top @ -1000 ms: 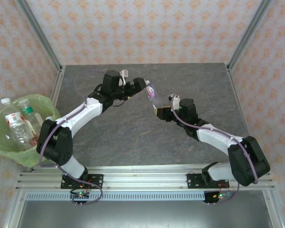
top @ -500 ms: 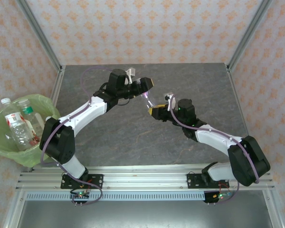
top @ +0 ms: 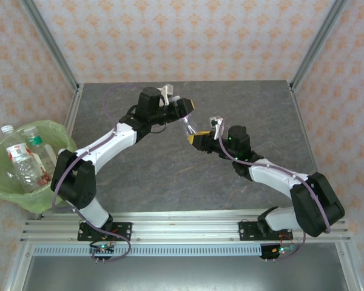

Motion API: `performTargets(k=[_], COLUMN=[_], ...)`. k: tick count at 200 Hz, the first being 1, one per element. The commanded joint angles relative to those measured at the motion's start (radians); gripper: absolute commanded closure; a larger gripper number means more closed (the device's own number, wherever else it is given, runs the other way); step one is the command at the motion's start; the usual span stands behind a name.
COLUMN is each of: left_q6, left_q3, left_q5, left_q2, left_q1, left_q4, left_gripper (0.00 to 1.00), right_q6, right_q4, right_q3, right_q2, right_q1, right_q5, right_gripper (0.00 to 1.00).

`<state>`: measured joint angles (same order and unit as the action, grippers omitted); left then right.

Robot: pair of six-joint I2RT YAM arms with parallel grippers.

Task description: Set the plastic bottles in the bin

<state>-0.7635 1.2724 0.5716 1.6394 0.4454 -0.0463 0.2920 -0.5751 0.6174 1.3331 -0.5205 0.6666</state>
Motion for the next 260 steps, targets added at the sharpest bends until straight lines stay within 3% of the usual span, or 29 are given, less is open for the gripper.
performTargets(k=[1, 36, 157, 193, 227, 260], left_q6=[0.022, 0.045, 0.122, 0.177, 0.219, 0.288], left_q3=[-0.006, -0.015, 0.004, 0.019, 0.030, 0.049], left_q5=[0.013, -0.009, -0.102, -0.167, -0.229, -0.307], left_q2=[-0.006, -0.022, -0.054, -0.086, -0.125, -0.184], left_q1=[0.008, 0.009, 0.009, 0.008, 0.007, 0.008], left_q4=[-0.037, -0.023, 0.087, 0.158, 0.222, 0.324], left_gripper=[0.32, 0.43, 0.46, 0.46, 0.46, 0.46], right_q6=[0.019, 0.028, -0.020, -0.071, -0.047, 0.005], right_q4=[-0.064, -0.068, -0.012, 0.097, 0.146, 0.201], right_q3=[0.023, 0.022, -0.008, -0.024, -0.059, -0.057], right_q2=[0.005, 0.004, -0.085, -0.173, -0.197, -0.155], right_q1=[-0.005, -0.005, -0.006, -0.005, -0.004, -0.001], right_q5=[0.023, 0.019, -0.091, -0.315, -0.648, -0.795], right_gripper=[0.56, 0.50, 0.13, 0.00, 0.01, 0.01])
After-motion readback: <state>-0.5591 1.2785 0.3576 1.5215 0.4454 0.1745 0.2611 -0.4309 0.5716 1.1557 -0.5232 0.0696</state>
